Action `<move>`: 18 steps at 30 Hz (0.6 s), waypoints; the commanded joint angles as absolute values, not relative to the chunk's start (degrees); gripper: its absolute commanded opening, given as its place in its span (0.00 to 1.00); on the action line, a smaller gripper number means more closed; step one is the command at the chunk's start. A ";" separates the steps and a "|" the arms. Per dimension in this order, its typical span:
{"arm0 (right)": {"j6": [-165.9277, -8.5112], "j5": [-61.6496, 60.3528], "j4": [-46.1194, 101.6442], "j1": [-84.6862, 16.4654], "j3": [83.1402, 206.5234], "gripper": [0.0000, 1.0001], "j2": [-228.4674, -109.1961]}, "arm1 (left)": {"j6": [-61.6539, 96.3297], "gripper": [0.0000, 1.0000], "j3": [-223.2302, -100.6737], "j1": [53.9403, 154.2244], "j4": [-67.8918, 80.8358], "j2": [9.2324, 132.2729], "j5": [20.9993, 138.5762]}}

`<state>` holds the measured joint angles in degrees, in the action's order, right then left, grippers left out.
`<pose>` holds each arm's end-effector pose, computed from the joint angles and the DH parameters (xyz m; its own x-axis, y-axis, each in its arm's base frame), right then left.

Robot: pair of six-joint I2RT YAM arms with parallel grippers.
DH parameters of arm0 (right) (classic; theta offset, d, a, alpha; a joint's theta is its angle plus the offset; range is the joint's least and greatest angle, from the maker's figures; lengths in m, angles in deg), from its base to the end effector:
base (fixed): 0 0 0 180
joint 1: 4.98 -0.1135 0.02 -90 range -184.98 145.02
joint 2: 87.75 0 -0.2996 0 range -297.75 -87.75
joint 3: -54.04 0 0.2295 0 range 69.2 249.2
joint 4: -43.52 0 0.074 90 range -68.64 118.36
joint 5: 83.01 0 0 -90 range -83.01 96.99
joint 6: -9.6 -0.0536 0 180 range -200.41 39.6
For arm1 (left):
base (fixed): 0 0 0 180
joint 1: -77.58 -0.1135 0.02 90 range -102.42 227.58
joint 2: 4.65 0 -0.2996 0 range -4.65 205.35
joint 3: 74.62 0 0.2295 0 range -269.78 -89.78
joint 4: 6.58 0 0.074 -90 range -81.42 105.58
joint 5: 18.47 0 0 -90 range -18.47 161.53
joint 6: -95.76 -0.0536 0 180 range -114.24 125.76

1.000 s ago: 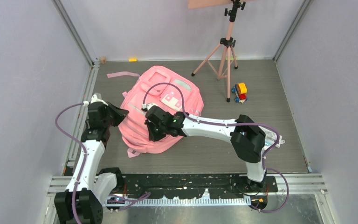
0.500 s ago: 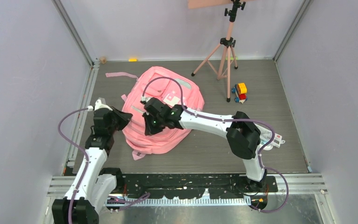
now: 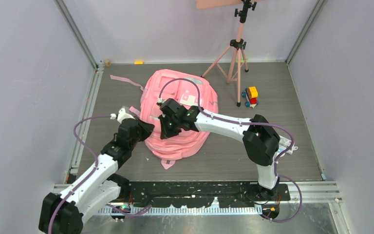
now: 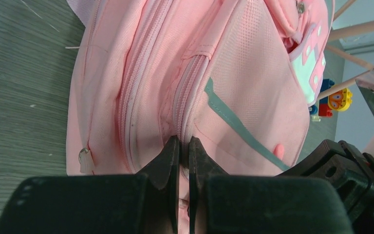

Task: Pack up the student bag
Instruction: Unzip the student bag at the center of the board.

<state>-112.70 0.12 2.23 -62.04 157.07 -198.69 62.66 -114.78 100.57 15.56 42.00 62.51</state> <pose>0.2325 0.3707 0.2654 -0.8159 -0.2836 -0.5039 -0.5203 0.7403 0.4257 0.1449 -0.0523 0.2446 -0.4579 -0.7045 -0.5423 -0.2280 0.6826 -0.6943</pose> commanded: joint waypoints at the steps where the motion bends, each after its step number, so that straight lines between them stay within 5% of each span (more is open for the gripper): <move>1: -113.10 3.08 8.13 -60.63 155.87 0.00 -193.49 | 65.39 0.00 -115.27 108.73 10.54 46.01 66.41; 9: -113.11 4.39 7.39 -59.74 149.84 0.01 -188.37 | 63.18 0.02 -118.20 113.88 9.87 48.18 62.14; 18: -112.76 5.69 6.60 -58.54 143.95 0.00 -183.87 | 50.83 0.54 -127.38 112.55 29.10 43.16 57.49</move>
<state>-112.70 3.00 4.89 -59.53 144.96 -187.25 58.18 -122.05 113.20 21.00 44.32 57.35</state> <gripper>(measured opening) 0.052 0.463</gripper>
